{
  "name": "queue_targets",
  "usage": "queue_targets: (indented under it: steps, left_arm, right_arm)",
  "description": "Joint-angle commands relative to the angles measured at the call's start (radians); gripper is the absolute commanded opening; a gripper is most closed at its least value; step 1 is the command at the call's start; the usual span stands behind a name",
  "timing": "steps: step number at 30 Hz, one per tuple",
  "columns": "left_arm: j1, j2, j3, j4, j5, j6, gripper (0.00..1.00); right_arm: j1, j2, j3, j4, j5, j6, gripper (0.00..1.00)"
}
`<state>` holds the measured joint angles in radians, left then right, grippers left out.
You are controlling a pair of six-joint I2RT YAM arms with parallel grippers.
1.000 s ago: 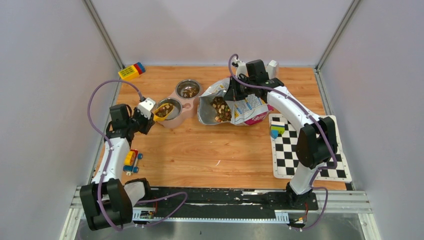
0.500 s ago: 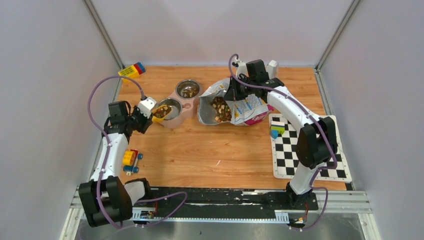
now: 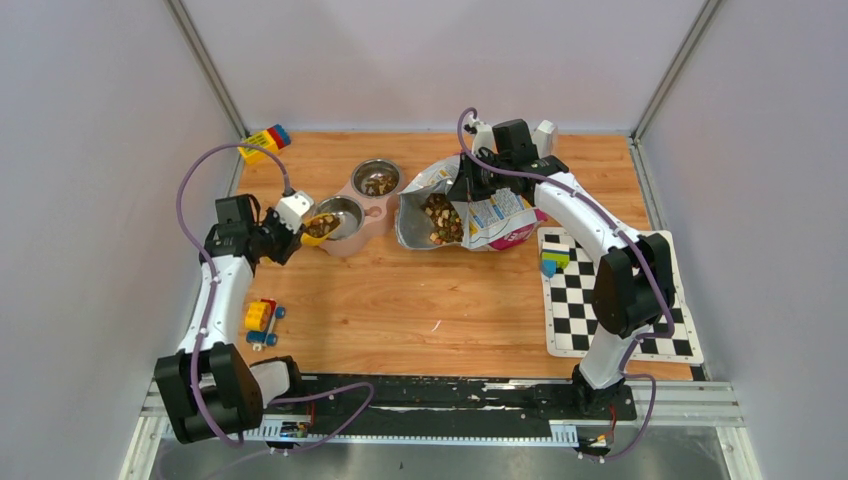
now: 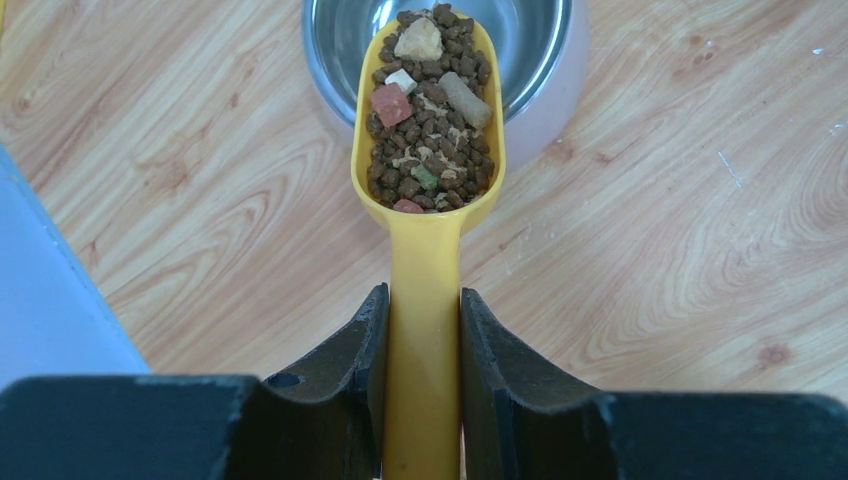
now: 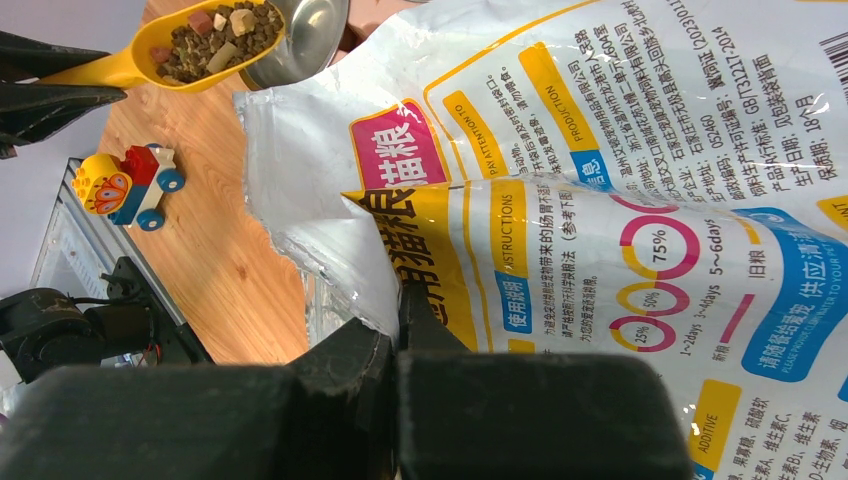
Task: Serve the pet food
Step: Pour the pet food into the pet food bowl.
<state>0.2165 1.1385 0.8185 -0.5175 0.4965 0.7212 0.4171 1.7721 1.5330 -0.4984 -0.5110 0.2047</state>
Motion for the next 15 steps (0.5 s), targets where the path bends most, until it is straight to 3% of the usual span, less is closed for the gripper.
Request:
queue_targets:
  steps: [1,15]
  left_arm:
    - [0.01,0.03,0.092,-0.049,-0.001,0.053,0.0]
    - [0.0,0.099,0.184,-0.15,-0.022,0.112,0.0]
  right_arm:
    - [-0.003,-0.056,0.024,0.003,-0.056,0.01,0.0]
    - [-0.003,-0.054,0.023,0.003,-0.056,0.009,0.0]
